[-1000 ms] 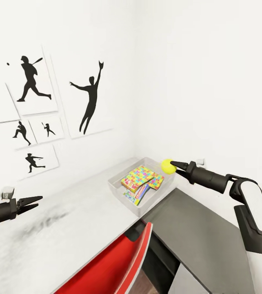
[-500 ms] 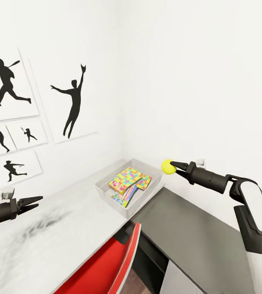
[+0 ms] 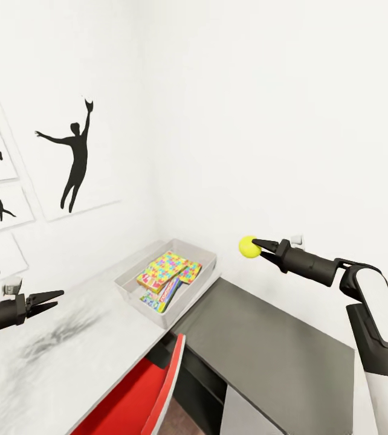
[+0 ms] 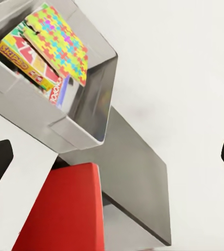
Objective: Put all the toys in the child's room - the three board games (two on the bed and one on the table), the two jigsaw puzzles on the table, and the tennis ball on the table - inside the toy box on the table in the child's room.
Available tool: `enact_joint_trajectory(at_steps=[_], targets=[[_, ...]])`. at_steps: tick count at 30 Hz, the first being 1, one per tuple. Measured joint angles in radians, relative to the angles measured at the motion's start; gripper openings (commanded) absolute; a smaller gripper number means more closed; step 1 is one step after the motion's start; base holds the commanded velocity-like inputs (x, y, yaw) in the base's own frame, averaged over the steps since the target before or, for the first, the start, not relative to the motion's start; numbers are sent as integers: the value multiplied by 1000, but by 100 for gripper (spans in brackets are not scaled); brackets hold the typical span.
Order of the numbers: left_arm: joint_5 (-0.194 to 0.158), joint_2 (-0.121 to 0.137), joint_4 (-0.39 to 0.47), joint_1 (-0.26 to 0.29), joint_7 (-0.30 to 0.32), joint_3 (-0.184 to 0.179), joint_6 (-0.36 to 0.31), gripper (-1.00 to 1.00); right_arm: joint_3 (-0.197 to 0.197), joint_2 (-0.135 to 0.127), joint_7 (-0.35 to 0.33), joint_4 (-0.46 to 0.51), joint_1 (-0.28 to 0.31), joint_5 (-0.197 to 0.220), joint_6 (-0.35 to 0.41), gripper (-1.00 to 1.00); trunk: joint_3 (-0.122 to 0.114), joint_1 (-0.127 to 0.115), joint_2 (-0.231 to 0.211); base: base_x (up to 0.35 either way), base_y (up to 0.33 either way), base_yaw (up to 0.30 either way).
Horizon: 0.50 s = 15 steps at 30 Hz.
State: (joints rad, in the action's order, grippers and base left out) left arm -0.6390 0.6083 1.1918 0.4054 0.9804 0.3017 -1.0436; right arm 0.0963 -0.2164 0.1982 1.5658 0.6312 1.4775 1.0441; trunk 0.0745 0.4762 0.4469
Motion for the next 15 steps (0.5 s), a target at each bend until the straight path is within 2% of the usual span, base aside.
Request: enact_joint_trajectory(at_steps=[7,15], targets=[[0,0,0,0,0,1,0,100,0,0,1,0,2,0,0,-100,-9,0,0,79,8,-213],[0,0,0,0,0,0,0,100,0,1,3,0,3,0,0,-100,-18,0,0,14,3,-213]])
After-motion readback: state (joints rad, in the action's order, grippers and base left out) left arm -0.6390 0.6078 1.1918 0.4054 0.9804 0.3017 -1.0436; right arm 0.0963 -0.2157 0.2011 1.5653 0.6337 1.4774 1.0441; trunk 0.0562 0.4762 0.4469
